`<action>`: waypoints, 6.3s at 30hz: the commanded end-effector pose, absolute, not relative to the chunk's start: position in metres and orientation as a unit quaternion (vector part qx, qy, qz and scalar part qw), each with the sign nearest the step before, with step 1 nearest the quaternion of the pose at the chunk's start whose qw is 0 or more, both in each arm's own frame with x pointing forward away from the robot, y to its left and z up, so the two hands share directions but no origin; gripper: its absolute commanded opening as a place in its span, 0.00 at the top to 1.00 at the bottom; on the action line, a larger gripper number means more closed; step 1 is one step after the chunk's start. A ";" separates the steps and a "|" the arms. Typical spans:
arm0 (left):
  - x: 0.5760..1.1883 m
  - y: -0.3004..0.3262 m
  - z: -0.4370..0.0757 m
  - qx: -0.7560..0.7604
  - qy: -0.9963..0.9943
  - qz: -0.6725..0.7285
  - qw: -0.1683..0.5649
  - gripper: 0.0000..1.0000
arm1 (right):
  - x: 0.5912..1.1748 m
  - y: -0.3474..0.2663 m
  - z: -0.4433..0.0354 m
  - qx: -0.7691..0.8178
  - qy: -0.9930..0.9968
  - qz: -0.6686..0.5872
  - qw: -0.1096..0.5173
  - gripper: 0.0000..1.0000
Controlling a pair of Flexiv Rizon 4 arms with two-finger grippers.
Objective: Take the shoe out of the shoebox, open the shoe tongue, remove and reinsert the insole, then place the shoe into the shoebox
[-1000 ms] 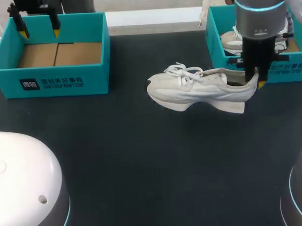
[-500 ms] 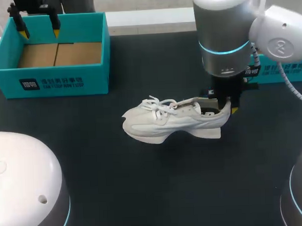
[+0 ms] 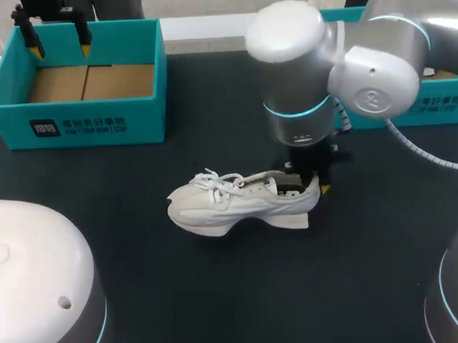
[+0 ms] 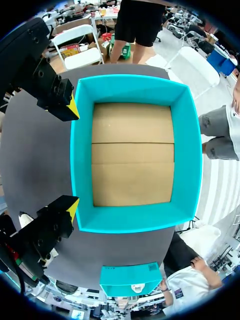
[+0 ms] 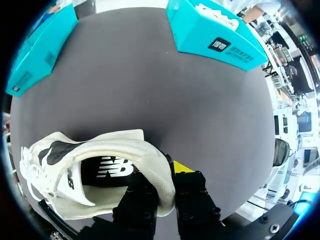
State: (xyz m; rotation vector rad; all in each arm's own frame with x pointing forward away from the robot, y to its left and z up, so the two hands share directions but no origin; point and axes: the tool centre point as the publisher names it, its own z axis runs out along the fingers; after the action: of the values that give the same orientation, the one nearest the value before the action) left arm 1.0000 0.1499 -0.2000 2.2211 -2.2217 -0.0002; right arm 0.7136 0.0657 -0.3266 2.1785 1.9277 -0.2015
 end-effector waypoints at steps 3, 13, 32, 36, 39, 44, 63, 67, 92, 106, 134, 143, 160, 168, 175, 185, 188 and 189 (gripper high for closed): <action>1.000 0.150 -0.200 0.707 -0.707 0.000 0.000 0.00 | 0.719 0.106 -0.361 0.743 0.649 -0.099 0.130 1.00; 1.000 0.150 -0.200 0.707 -0.707 0.000 0.000 0.00 | 0.720 0.105 -0.363 0.742 0.651 -0.105 0.120 0.00; 1.000 0.150 -0.200 0.707 -0.707 0.000 0.000 0.00 | 0.720 0.079 -0.254 0.574 0.818 0.020 -0.016 0.00; 1.000 0.150 -0.200 0.707 -0.707 0.000 0.000 0.00 | 0.715 0.070 -0.242 0.355 0.930 0.045 -0.084 0.00; 1.000 0.150 -0.200 0.707 -0.707 0.000 0.000 0.00 | 0.716 0.043 -0.234 0.219 0.972 0.023 -0.077 0.00; 1.000 0.150 -0.200 0.707 -0.707 0.000 0.000 0.00 | 0.727 0.014 -0.235 0.201 0.979 -0.015 -0.023 0.00; 1.000 0.150 -0.200 0.707 -0.707 0.000 0.000 0.00 | 0.727 0.009 -0.236 0.164 0.984 0.066 0.003 0.00; 1.000 0.150 -0.200 0.707 -0.707 0.000 0.000 0.00 | 0.730 0.002 -0.240 0.085 0.983 0.159 0.036 0.00; 1.000 0.150 -0.200 0.707 -0.707 0.000 0.000 0.00 | 0.752 -0.026 -0.285 0.004 0.938 0.345 0.043 0.00; 1.000 0.150 -0.200 0.707 -0.707 0.000 0.000 0.00 | 0.752 -0.026 -0.285 0.004 0.938 0.345 0.043 0.00; 1.000 0.150 -0.200 0.707 -0.707 0.000 0.000 0.00 | 0.731 -0.011 -0.383 0.043 0.891 0.445 0.083 0.00; 1.000 0.150 -0.200 0.707 -0.707 0.000 0.000 0.00 | 0.731 -0.011 -0.383 0.043 0.891 0.445 0.083 0.00; 1.000 0.150 -0.200 0.707 -0.707 0.000 0.000 0.00 | 0.735 0.054 -0.398 0.079 0.894 0.428 0.103 0.00; 1.000 0.150 -0.200 0.707 -0.707 0.000 0.000 0.00 | 0.735 0.084 -0.402 0.108 0.884 0.441 0.111 0.00; 1.000 0.150 -0.200 0.707 -0.707 0.000 0.000 0.00 | 0.734 0.102 -0.408 0.102 0.883 0.447 0.104 0.00; 1.000 0.150 -0.200 0.707 -0.707 0.000 0.000 0.00 | 0.737 0.131 -0.414 0.076 0.878 0.464 0.089 0.00; 1.000 0.150 -0.200 0.707 -0.707 0.000 0.000 0.00 | 0.737 0.139 -0.418 0.072 0.877 0.468 0.084 0.00; 1.000 0.150 -0.200 0.707 -0.707 0.000 0.000 0.00 | 0.736 0.142 -0.420 0.070 0.876 0.471 0.080 0.00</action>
State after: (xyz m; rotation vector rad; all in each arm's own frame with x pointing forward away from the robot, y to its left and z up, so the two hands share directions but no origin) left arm 1.0000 0.1499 -0.2000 2.2213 -2.2216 -0.0001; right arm 0.7302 0.1296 -0.4119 0.2105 2.6155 1.4065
